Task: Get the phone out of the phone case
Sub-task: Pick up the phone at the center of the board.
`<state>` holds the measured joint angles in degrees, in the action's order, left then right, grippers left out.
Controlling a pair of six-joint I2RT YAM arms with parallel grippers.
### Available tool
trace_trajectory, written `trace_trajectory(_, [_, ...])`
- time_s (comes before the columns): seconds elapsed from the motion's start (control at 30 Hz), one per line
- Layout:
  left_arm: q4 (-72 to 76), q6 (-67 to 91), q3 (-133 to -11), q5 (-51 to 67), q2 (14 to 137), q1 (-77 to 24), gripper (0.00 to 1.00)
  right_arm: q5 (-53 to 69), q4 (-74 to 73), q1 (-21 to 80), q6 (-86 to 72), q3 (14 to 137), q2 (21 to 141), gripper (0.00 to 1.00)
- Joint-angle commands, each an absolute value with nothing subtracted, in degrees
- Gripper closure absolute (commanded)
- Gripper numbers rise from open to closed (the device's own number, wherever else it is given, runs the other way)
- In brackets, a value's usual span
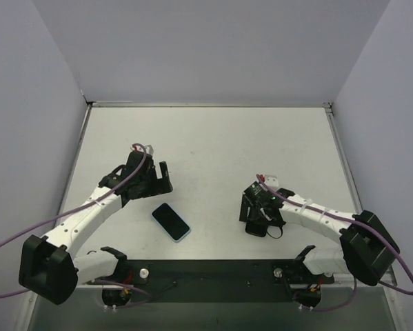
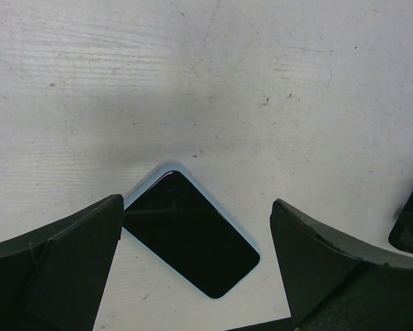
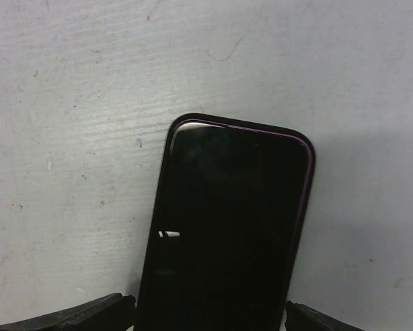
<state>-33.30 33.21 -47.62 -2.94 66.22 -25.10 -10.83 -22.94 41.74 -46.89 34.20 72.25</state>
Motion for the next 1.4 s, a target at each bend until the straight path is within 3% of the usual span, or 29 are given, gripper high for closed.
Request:
trace_trajectory(0.0, [-31.2,38.1,-49.1,-3.6,68.0,-25.3,0.03,-9.4,-18.7,42.3,-48.1,33.2,76.3,0.0])
trace_trajectory(0.2, [-31.7,41.0,-51.1,-4.0,74.7,-27.2,0.02,-9.1,-17.0,42.6,-47.9,32.4,80.5,0.06])
trace_trajectory(0.37, [-33.5,41.3,-53.1,-5.0,79.0,-28.7,0.02,-8.2,-15.1,43.3,-49.0,30.4,77.4,0.25])
trace_trajectory(0.47, [-32.4,41.5,-52.7,-4.3,79.0,-28.9,0.03,-7.8,-14.9,43.5,-49.2,29.7,74.5,0.2])
trace_trajectory(0.57, [-31.8,41.4,-52.8,-3.9,79.2,-29.0,0.03,-8.2,-16.2,43.8,-49.3,29.8,71.6,0.05])
trace_trajectory(0.8, [-31.7,40.7,-53.4,-3.4,80.3,-29.6,0.03,-9.3,-18.9,44.3,-49.1,28.7,63.8,0.0])
trace_trajectory(1.0, [-31.2,40.4,-53.8,-3.1,81.3,-30.3,0.03,-10.2,-19.2,44.8,-49.4,26.9,62.1,0.0])
trace_trajectory(1.27, [-30.2,39.9,-53.9,-1.8,81.8,-31.5,0.03,-12.9,-17.5,45.6,-51.1,27.0,71.4,0.0])
trace_trajectory(1.37, [-31.0,37.8,-55.6,-2.5,82.0,-34.1,0.03,-14.5,-16.6,46.7,-52.1,26.7,73.7,0.1])
